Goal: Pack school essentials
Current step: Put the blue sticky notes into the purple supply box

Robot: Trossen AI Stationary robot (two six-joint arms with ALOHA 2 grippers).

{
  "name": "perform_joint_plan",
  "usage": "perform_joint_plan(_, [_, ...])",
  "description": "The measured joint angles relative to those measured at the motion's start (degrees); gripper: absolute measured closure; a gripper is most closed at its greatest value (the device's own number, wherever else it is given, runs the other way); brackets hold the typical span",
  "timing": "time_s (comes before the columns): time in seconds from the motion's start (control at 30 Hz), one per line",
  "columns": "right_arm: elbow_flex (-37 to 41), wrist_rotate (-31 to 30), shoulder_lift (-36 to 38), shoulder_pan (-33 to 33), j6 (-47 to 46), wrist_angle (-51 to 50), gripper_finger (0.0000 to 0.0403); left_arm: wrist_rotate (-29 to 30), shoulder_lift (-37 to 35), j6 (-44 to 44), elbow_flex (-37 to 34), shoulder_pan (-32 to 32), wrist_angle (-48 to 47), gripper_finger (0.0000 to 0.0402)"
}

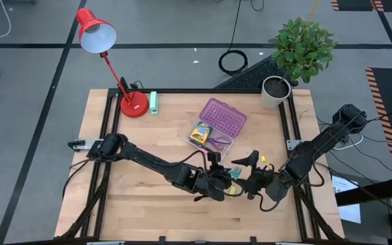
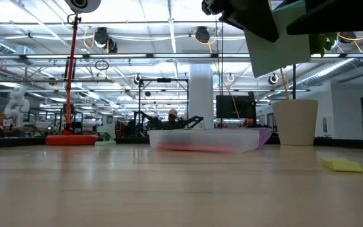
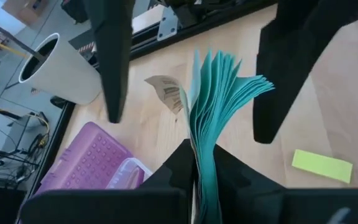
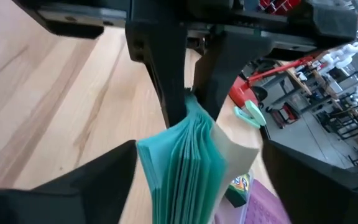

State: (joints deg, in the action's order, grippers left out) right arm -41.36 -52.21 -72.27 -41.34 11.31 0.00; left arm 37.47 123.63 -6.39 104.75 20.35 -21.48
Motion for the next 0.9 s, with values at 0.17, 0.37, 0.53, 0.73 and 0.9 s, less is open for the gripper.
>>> perform_joint_plan(0.17, [0.00,0.04,0.00,0.00,0.02,0.09,0.0141,-0.01,0.02,-0.69,0.00,0.07,-0.14,0.0378])
perform_joint_plan(0.37, [0.00,0.22,0.00,-0.20,0.10,-0.01,0.0210,0.01,0.02,-1.08,0.00,0.07,-1.08,0.0391])
perform_joint_plan(0.53, [0.00,0.17,0.00,-1.17,0.55,-0.02,0.0244,0.03,0.04,-1.15,0.00,0.07,-2.01,0.0367])
perform_joint_plan(0.73, [0.00,0.17,0.13,-1.57,0.49,-0.04,0.0272,0.03,0.04,-1.69,0.00,0.07,-2.10,0.0387])
perform_joint_plan(0.9, [0.00,1.44,0.13,-1.53,0.50,-0.04,0.0300,0.01,0.04,-1.91,0.00,0.07,-2.07,0.0387])
